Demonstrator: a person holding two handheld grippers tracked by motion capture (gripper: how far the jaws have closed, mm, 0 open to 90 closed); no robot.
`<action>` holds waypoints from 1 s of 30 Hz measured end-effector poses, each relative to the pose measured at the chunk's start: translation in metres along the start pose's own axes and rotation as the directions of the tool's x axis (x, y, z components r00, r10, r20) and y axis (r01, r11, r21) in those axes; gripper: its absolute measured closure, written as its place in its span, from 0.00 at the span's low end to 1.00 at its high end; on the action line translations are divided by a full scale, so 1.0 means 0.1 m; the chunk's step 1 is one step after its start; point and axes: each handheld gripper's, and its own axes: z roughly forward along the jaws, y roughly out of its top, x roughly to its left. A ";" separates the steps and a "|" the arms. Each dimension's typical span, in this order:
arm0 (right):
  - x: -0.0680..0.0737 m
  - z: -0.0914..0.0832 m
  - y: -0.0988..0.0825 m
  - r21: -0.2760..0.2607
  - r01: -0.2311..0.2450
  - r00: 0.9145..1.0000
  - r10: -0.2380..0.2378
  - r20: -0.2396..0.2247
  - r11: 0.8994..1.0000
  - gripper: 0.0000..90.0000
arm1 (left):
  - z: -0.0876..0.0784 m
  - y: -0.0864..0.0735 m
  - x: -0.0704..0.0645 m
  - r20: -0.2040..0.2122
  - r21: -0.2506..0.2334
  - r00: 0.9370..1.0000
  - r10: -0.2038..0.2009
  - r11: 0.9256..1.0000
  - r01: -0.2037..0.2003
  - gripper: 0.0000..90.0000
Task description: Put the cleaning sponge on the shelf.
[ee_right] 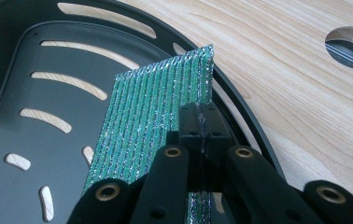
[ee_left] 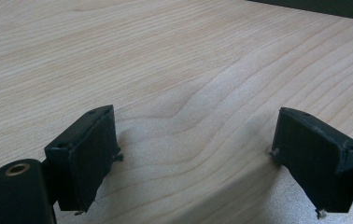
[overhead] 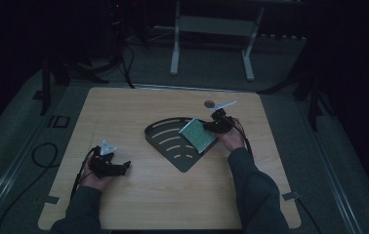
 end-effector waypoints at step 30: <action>0.03 0.11 -0.04 0.041 0.017 1.000 -0.018 0.025 0.999 0.99 | 0.00 0.00 0.00 0.000 0.000 1.000 0.000 1.000 0.000 0.16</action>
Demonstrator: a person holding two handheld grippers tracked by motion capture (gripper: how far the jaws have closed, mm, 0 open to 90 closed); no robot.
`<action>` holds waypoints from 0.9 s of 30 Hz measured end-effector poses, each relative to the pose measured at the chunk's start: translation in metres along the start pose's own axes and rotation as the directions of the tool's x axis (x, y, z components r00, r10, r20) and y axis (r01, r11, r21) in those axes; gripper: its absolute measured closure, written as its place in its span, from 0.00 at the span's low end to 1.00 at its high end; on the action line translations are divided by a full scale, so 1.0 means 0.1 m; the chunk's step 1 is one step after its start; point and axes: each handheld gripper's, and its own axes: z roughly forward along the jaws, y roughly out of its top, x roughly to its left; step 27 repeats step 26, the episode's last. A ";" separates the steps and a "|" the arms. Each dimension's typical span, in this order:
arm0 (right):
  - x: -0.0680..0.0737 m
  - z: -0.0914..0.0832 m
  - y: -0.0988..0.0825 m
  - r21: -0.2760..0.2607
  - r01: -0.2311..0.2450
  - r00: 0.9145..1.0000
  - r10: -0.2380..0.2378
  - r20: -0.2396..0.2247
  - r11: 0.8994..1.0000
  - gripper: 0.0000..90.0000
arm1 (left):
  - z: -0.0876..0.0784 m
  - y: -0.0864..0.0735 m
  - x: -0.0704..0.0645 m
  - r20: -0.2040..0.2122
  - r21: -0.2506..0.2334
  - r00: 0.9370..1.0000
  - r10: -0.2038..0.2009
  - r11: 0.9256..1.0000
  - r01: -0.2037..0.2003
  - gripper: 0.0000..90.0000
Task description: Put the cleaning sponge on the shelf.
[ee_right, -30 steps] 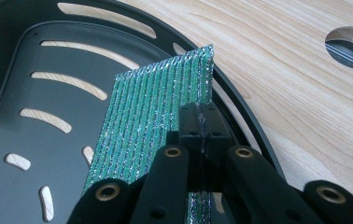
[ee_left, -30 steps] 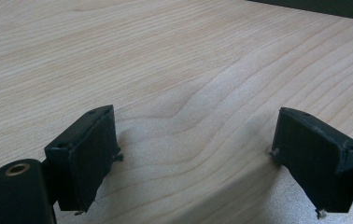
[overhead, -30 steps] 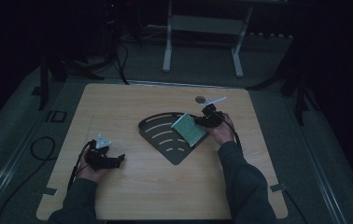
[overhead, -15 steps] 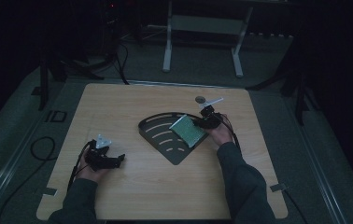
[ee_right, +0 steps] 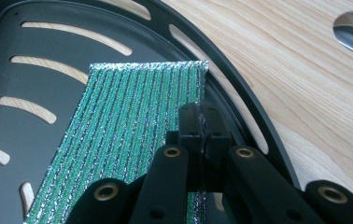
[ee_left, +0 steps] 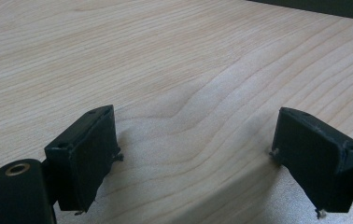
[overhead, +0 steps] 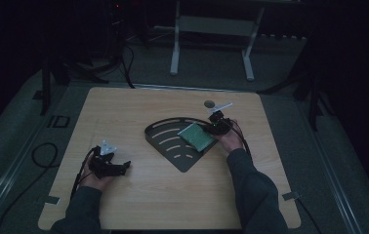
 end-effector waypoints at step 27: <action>0.03 -0.34 -0.18 -0.121 -0.061 0.997 0.066 0.032 0.991 0.75 | 0.00 0.00 0.00 0.000 0.000 1.000 0.000 1.000 0.000 0.16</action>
